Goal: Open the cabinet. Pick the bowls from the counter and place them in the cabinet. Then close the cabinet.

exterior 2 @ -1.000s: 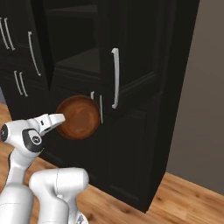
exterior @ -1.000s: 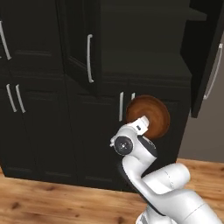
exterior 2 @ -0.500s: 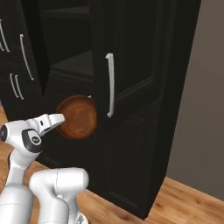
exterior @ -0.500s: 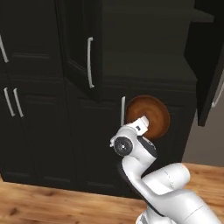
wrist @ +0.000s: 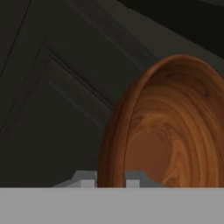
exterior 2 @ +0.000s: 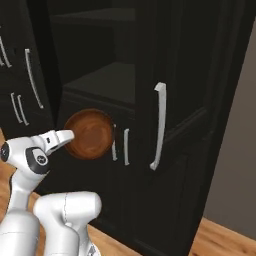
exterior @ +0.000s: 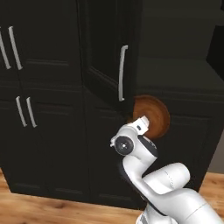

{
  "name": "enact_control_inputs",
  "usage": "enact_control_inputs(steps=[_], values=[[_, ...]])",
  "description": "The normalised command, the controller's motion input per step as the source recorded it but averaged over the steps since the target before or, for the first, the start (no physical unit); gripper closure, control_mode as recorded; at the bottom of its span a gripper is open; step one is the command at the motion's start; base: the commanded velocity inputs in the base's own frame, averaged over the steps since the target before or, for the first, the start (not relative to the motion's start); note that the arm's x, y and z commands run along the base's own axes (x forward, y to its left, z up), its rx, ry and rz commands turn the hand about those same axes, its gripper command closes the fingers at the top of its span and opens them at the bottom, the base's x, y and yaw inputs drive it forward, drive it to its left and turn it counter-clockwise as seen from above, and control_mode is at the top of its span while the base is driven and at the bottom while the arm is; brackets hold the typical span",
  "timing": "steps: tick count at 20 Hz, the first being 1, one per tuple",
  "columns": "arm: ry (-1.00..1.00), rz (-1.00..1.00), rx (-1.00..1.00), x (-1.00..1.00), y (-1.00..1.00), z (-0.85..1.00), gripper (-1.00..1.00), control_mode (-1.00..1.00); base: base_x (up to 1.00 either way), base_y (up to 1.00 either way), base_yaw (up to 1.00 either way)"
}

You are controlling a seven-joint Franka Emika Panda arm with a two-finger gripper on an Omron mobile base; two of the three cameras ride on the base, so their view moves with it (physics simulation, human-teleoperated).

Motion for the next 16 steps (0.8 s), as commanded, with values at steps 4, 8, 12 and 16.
enact_control_inputs(steps=[4,8,12,16], values=[[0.0,0.0,0.0,0.0,0.0,0.0,1.0,1.0,0.18,1.0,0.12],[0.0,0.0,0.0,0.0,0.0,0.0,1.0,1.0,0.22,0.42,0.2],[0.0,0.0,0.0,0.0,0.0,0.0,1.0,1.0,-0.07,0.54,0.28],[0.0,0.0,0.0,0.0,0.0,0.0,1.0,1.0,-0.86,-0.43,0.02]])
